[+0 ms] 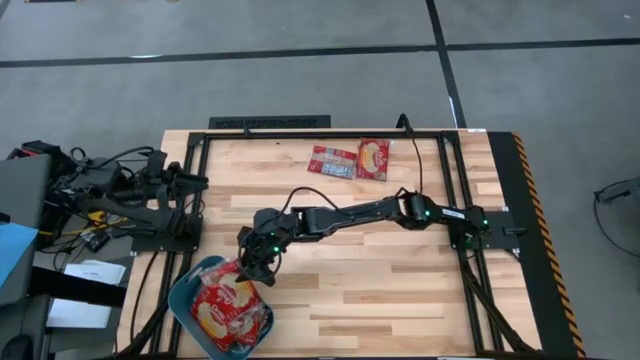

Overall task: Sort popcorn bags into baskets
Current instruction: Put the red popcorn pack into the blue bin

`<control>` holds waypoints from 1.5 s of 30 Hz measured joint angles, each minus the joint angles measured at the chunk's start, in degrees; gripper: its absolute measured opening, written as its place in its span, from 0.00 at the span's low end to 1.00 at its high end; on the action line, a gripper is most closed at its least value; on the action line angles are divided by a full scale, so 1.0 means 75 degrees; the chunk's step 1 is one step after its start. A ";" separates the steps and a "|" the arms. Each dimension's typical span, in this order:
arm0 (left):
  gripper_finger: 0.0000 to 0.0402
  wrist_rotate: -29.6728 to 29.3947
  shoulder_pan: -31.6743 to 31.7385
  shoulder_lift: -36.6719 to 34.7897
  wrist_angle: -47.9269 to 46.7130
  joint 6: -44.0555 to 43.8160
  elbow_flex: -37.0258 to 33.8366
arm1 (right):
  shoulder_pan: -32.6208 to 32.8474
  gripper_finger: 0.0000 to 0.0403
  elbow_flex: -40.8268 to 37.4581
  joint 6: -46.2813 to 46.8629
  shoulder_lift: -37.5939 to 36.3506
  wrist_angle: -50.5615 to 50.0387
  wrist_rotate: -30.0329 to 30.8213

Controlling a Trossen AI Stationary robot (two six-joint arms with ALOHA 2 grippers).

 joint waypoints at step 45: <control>0.20 0.1445 -0.0003 0.1584 -0.1177 -0.0918 -0.0085 | 0.0651 0.03 0.0373 -0.2183 -0.0589 -0.3931 0.1832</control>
